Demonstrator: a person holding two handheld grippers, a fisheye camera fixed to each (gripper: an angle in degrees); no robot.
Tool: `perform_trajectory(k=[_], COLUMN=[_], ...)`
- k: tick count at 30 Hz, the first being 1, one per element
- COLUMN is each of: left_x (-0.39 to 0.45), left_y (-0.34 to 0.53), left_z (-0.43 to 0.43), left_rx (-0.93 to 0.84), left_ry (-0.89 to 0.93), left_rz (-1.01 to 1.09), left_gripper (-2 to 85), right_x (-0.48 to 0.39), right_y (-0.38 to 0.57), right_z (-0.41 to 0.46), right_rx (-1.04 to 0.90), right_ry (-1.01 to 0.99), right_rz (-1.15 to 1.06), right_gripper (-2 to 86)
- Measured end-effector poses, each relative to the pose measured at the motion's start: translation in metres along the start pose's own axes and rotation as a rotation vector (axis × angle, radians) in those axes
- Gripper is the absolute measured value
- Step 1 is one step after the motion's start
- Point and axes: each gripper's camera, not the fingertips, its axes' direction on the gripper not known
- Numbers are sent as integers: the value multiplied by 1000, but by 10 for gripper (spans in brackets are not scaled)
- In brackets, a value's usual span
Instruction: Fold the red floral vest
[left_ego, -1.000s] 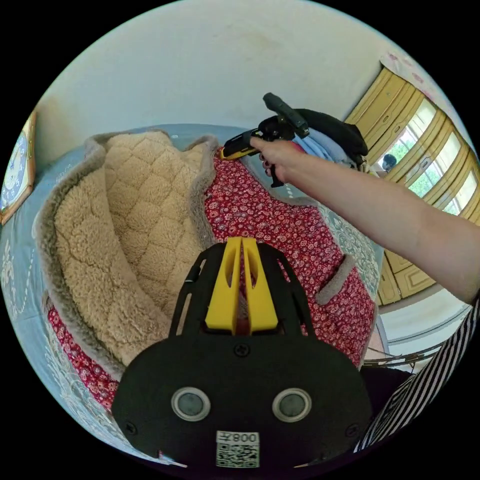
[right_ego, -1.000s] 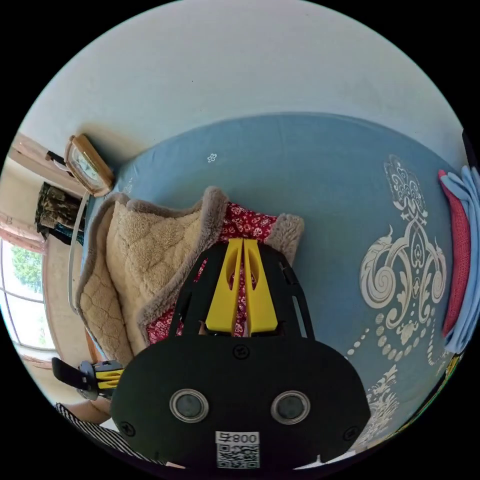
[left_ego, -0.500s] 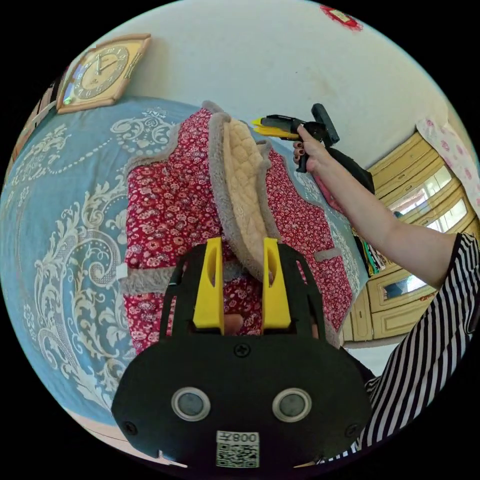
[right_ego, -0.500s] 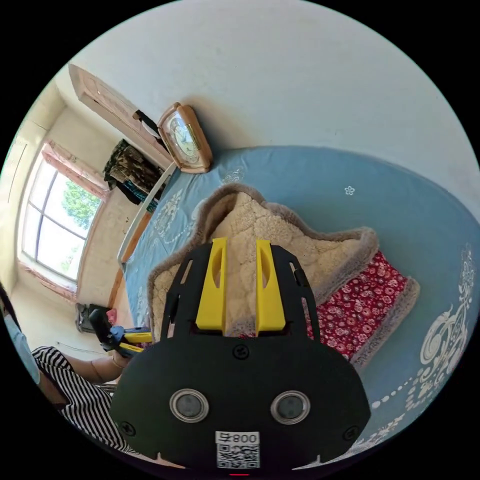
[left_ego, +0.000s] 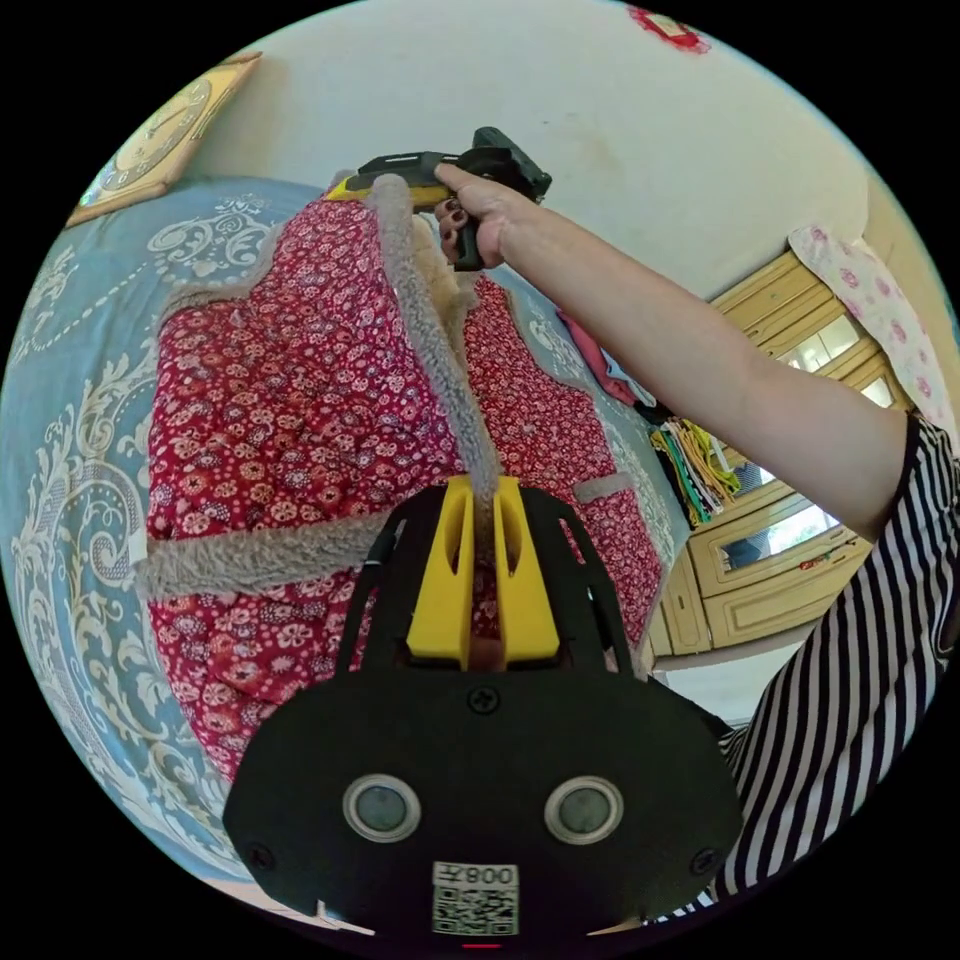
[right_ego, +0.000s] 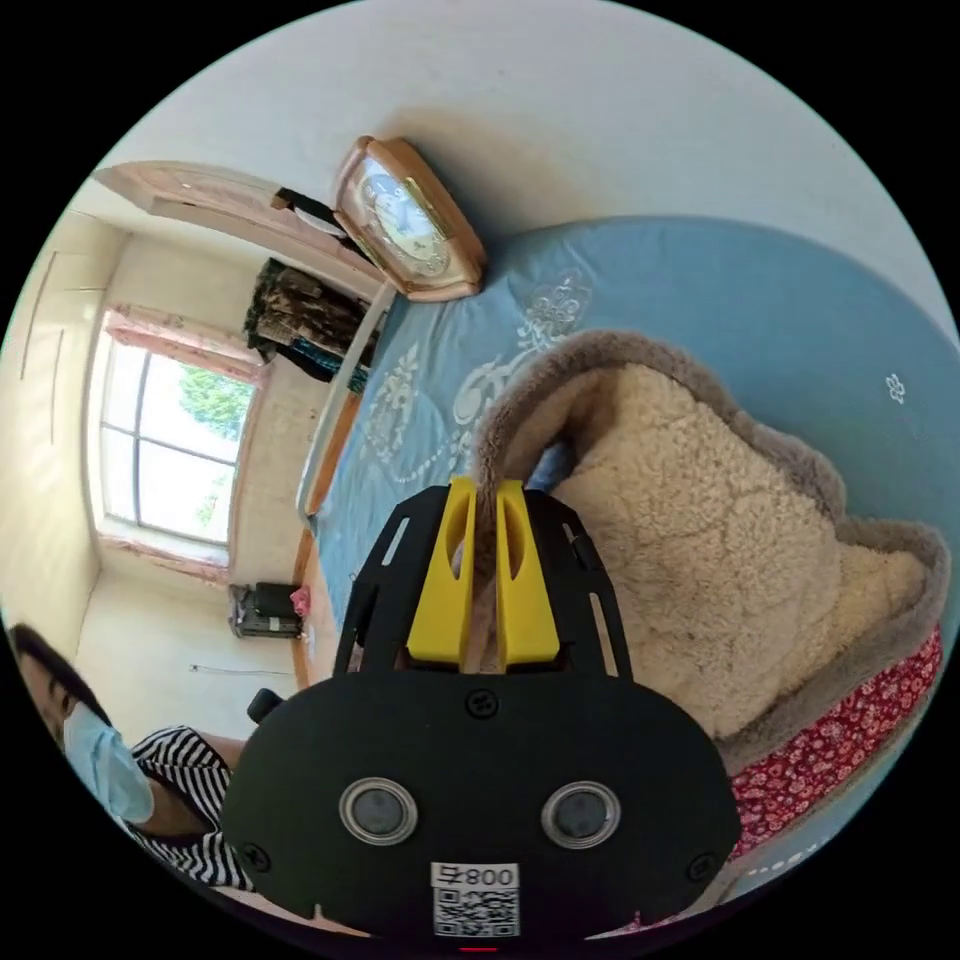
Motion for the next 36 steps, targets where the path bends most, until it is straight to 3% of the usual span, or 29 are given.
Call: perform_trajectory(k=[3,6,8,11,14,17,24,29,36], left_x=[13,28,20,-3,-12,-13,-10,2,-25], left_y=[0,1,-3,-12,-25,-34,-37,-38,-86], left_z=[-28,-41,-32,-13,-2,6,-19,-58,-116], left_rx=[92,108,51,-22,-91,-170,-111,-29,157], left_ry=[63,45,20,47,60,27,78,70,-159], left_rz=[92,181,139,17,-20,-34,-45,-5,77], left_gripper=[33,32,32,31,34,38,59,73,115], right_x=[-44,-72,-31,39,73,101,88,91,117], right_y=[5,15,13,23,24,14,28,48,117], right_z=[-29,-57,-60,-51,-35,-19,-52,-104,-168], right_rx=[62,63,14,-7,-15,-52,52,147,335], right_ry=[-264,-99,60,61,133,84,-34,277,446], right_rz=[-264,-434,-252,25,140,228,149,179,300], right_gripper=[31,28,27,27,26,26,40,73,112])
